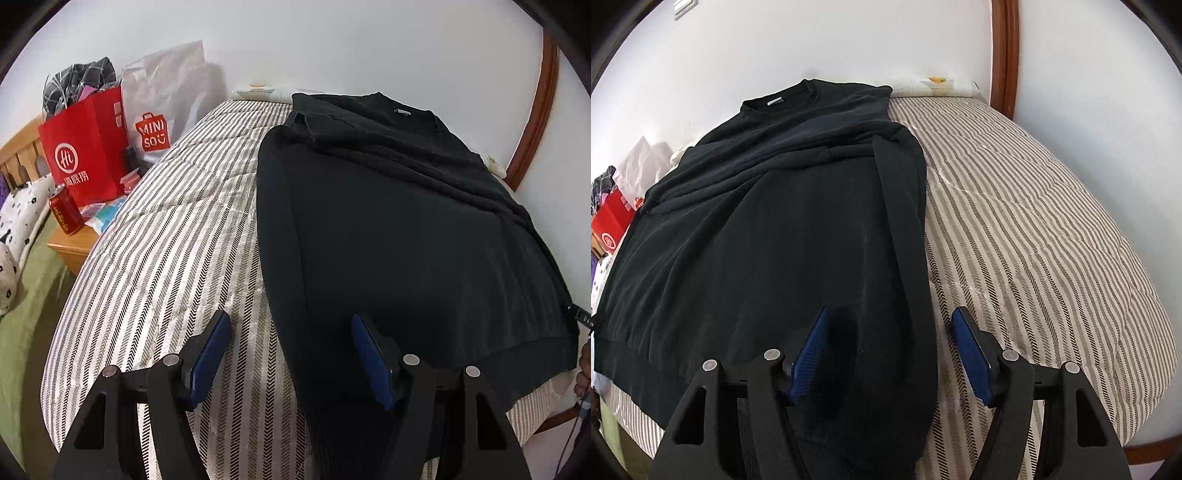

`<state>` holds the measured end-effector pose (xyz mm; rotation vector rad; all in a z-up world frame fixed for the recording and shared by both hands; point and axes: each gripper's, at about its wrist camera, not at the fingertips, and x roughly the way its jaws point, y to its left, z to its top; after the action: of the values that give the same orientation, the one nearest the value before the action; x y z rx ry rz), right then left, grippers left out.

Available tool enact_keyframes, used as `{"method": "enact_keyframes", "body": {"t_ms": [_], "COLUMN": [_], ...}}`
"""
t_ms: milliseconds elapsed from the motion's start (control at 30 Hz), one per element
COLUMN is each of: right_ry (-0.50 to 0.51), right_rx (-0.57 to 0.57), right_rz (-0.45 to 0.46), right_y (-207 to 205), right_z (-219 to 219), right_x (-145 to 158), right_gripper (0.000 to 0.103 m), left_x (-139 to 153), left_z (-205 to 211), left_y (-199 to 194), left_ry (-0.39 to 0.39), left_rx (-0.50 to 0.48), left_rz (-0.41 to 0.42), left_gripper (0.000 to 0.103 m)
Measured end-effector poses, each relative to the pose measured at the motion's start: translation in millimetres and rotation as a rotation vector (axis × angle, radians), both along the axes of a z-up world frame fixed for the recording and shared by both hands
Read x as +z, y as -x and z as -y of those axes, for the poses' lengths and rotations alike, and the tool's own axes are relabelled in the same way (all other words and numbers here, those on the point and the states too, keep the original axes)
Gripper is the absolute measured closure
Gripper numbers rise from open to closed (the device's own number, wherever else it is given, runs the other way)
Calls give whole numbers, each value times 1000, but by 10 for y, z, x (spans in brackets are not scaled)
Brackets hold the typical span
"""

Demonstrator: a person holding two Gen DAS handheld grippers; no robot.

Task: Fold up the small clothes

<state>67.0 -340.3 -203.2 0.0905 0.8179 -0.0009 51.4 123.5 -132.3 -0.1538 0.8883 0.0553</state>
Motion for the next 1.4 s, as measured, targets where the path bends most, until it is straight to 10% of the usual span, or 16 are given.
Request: {"method": "enact_keyframes", "body": {"t_ms": [467, 600, 667, 933, 1400], "right_ry": [33, 40, 55, -35, -37], "right_rx": [36, 84, 94, 67, 75], "right_rz": [32, 53, 55, 82, 135], "right_y": [49, 50, 22, 105, 360], "right_z": [-136, -240, -271, -122, -84], "right_x": [-22, 11, 23, 168, 418], "right_gripper": [46, 88, 91, 94, 96], "left_x": [5, 12, 10, 123, 324], "left_z": [63, 123, 137, -30, -48], "left_y": [18, -31, -65, 93, 320], "left_ry": [64, 29, 23, 172, 171], "left_rx": [-14, -6, -15, 28, 18], "left_rz": [4, -14, -22, 13, 80], "left_gripper": [35, 73, 94, 96, 98]}}
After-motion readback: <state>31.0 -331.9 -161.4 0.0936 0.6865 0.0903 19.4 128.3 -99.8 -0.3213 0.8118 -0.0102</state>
